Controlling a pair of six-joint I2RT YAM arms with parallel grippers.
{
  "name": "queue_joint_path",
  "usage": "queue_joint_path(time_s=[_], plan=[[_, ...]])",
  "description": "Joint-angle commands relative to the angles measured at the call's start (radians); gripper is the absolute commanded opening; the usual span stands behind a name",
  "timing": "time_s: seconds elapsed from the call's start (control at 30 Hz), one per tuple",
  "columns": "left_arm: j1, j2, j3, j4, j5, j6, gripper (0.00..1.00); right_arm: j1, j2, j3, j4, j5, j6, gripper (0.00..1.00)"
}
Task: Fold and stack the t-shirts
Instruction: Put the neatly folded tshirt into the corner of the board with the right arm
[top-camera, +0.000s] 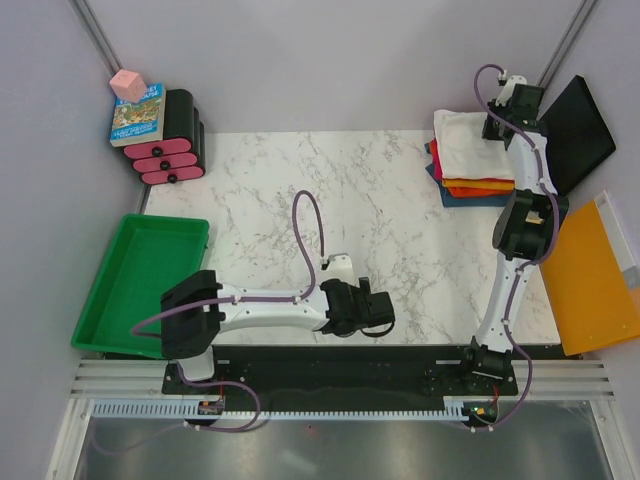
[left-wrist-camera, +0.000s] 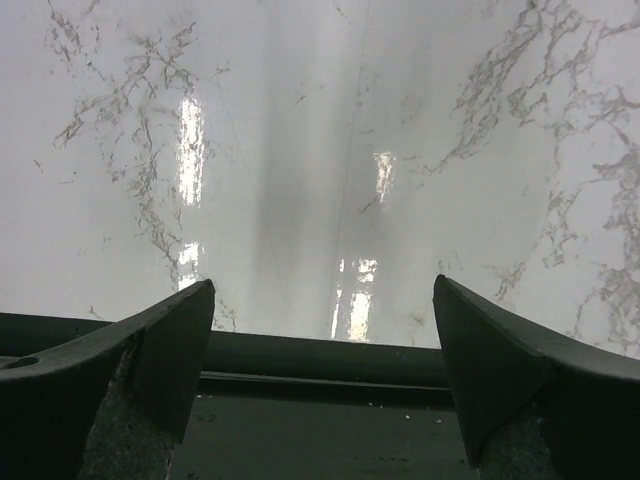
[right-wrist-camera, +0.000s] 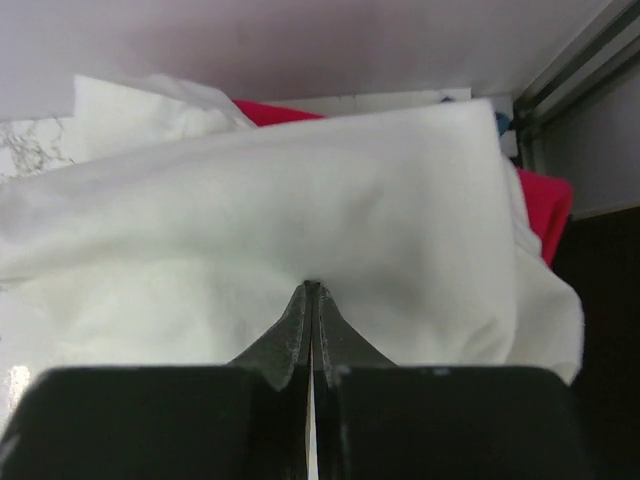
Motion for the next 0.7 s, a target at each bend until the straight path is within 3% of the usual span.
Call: queue_joint_path(time_s=[0.0,0.23,0.43,0.63,0.67], plan=[[-0.006,-0.073,0.003,-0.023,-0.033,0.000,0.96,0.016,0.062,0.089,-0.028,0.029,0.006,0.00],[-0.006,-0.024,0.054,-0.068,-0.027,0.000,0.97,0.022,0.117,0.049,-0.014,0.074,-0.040,0.00],[-0.011,0.007,0.097,-0.076,-0.032,0.016,0.98,0.022,-0.060,-0.169,0.134,0.012,-0.023,0.01],[-0.025,0.005,0.103,-0.074,-0.058,0.034,0.99,0.042,-0.357,-0.281,0.158,0.127,-0.004,0.81],[-0.025,0.004,0.101,-0.074,-0.058,0.034,0.99,0.042,-0.395,-0.316,0.177,0.111,-0.007,0.87]])
